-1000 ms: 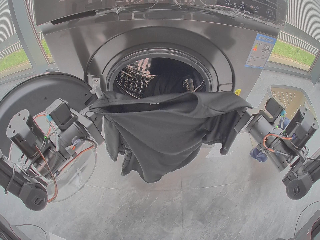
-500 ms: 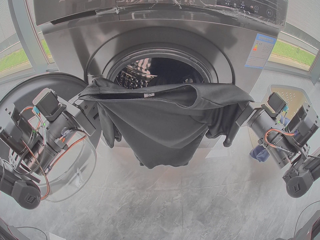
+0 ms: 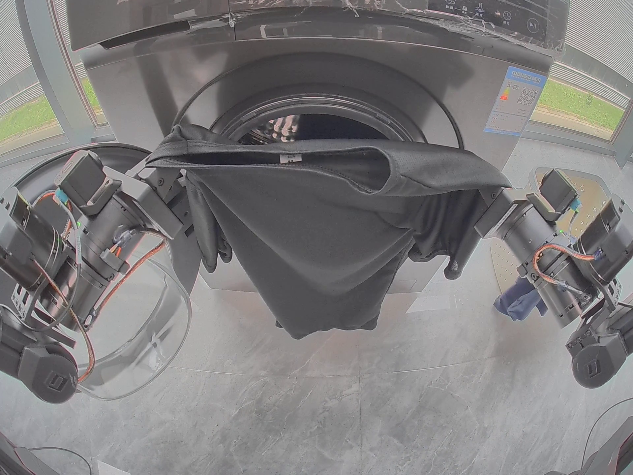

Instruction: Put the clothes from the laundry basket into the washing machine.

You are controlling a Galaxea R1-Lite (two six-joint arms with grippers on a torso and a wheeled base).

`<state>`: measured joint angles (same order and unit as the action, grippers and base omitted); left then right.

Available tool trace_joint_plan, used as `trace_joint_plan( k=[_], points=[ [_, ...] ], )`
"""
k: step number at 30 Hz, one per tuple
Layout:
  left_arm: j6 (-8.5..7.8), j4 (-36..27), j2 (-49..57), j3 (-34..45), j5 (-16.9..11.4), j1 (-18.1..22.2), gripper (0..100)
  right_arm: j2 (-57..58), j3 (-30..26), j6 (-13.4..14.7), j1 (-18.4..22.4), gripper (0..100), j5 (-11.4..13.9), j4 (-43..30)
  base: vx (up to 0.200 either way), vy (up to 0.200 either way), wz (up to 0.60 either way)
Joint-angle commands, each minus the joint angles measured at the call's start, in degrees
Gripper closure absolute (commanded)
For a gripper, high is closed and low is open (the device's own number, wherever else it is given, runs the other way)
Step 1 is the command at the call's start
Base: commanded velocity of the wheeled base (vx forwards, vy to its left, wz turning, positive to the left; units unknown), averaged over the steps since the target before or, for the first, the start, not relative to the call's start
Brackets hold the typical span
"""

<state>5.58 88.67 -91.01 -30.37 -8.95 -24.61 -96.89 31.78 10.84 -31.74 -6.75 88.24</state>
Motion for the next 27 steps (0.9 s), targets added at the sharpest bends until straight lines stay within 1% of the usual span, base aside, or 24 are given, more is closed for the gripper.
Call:
trace_joint_plan(
  k=[1,22,27],
  points=[
    [0.04,0.0,0.1,0.0,0.0,0.1,100,0.7,0.1,0.0,0.1,100,0.0,0.0,0.000,0.000,0.00],
    [0.22,-0.1,0.3,-0.4,-0.2,0.0,100,2.4,0.9,-0.2,0.5,100,-0.1,-0.4,0.000,0.000,0.00],
    [0.13,0.0,0.3,0.0,-0.2,-0.6,100,2.4,0.9,-0.2,0.5,100,-0.1,-0.4,0.000,0.000,0.00]
  ],
)
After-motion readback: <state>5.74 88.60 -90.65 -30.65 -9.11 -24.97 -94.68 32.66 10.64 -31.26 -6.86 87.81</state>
